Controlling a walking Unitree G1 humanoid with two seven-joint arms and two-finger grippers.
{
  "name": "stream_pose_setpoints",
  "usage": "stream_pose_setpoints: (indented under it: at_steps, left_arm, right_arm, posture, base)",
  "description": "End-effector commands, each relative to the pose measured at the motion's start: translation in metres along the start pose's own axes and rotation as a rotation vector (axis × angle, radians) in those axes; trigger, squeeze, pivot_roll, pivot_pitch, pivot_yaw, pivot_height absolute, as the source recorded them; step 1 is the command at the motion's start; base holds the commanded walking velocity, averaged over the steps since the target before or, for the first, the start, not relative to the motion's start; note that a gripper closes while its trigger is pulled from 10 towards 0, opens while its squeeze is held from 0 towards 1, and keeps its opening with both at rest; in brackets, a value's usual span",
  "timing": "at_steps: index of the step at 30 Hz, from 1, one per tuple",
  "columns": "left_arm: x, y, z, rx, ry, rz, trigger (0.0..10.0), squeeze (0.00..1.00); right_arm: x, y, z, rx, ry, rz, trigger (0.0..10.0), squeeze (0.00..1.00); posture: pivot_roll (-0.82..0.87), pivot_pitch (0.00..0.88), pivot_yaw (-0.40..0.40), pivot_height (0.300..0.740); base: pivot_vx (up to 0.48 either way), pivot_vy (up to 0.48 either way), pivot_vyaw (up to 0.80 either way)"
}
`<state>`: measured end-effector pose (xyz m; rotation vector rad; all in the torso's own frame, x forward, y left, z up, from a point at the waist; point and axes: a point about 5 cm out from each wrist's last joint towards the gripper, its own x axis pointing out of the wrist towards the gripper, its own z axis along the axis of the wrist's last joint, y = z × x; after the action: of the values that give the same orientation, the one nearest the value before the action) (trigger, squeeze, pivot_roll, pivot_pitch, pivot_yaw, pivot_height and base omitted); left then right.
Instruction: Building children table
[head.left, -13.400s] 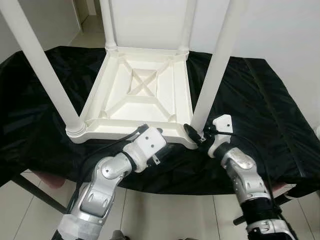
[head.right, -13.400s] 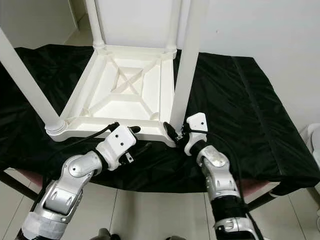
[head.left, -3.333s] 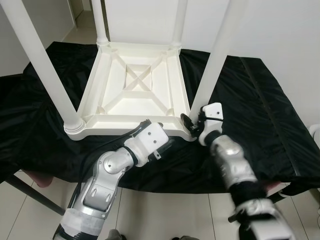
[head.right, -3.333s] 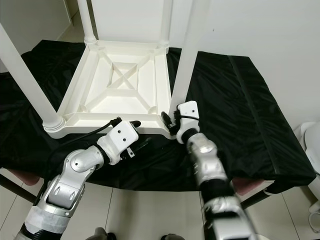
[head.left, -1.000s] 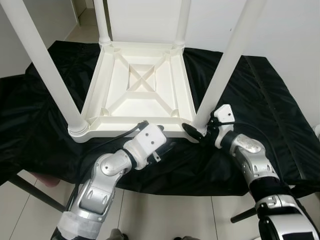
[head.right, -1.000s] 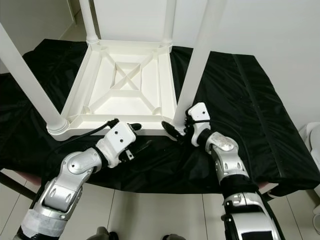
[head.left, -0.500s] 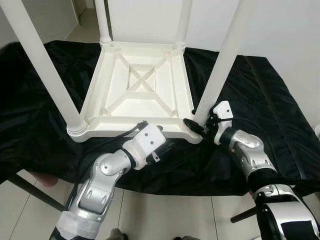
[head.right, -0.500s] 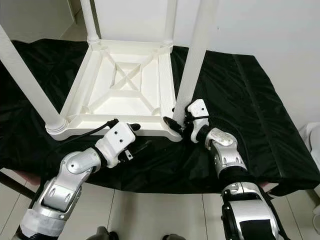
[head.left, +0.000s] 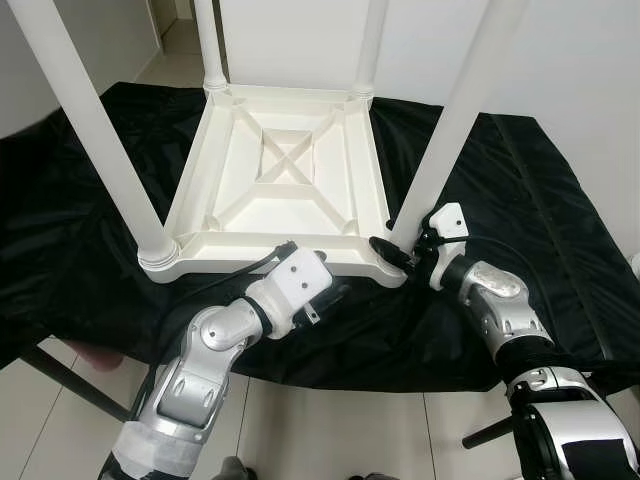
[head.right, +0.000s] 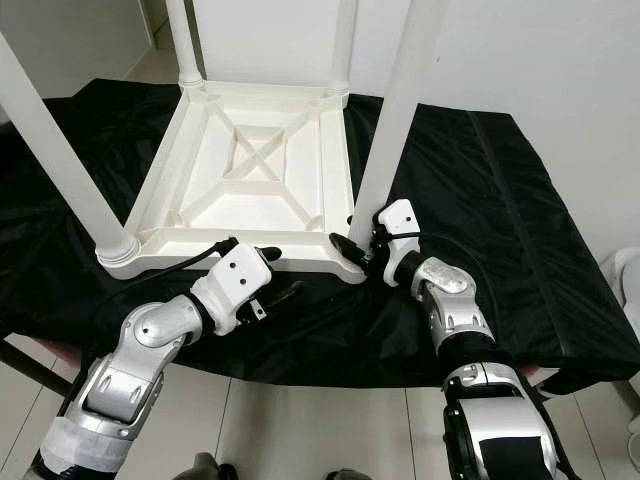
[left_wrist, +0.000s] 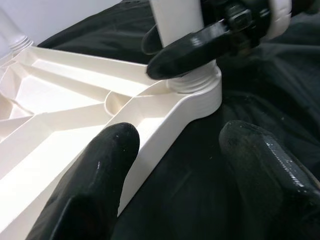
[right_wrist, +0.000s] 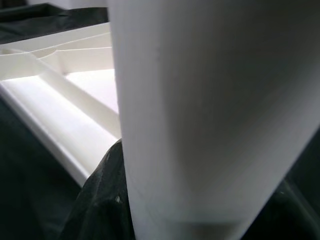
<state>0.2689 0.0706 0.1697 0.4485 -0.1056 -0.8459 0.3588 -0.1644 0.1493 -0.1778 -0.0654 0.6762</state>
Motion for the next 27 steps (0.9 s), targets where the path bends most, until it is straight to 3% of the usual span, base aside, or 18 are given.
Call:
stream_pose_setpoints:
  at_steps: [1,9,12,14,19,27]
  left_arm:
    - [0.002,-0.001,0.002,0.007,-0.003,0.03,10.0,0.0]
    - [0.001,-0.004,0.001,0.0,-0.002,0.028,10.0,0.0]
    - [0.001,-0.005,0.001,0.0,0.0,0.024,10.0,0.0]
    - [0.001,-0.005,0.001,0.0,0.0,0.024,10.0,0.0]
    - [0.0,-0.007,0.0,-0.007,0.0,0.021,10.0,0.0]
    - [0.003,-0.006,0.003,-0.01,-0.013,0.03,10.0,0.0]
  right_arm:
    - [-0.003,-0.001,-0.009,0.018,0.049,-0.048,10.0,0.0]
    - [0.006,0.011,0.0,0.09,-0.013,-0.237,10.0,0.0]
    - [0.01,0.031,0.006,0.145,-0.049,-0.445,10.0,0.0]
    - [0.01,0.031,0.006,0.145,-0.049,-0.445,10.0,0.0]
    - [0.009,0.065,0.007,0.204,-0.074,-0.565,10.0,0.0]
    - [0.007,0.071,0.012,0.206,-0.06,-0.726,10.0,0.0]
  posture:
    - [-0.1,0.064,-0.006,0.74]
    - [-0.1,0.067,-0.014,0.74]
    - [-0.1,0.063,-0.018,0.74]
    - [-0.1,0.063,-0.018,0.74]
    - [-0.09,0.059,-0.019,0.74]
    - [-0.09,0.059,-0.025,0.74]
  base:
    - [0.0,0.0,0.0]
    - [0.0,0.0,0.0]
    - [0.0,0.0,0.0]
    - [0.0,0.0,0.0]
    - [0.0,0.0,0.0]
    - [0.0,0.0,0.0]
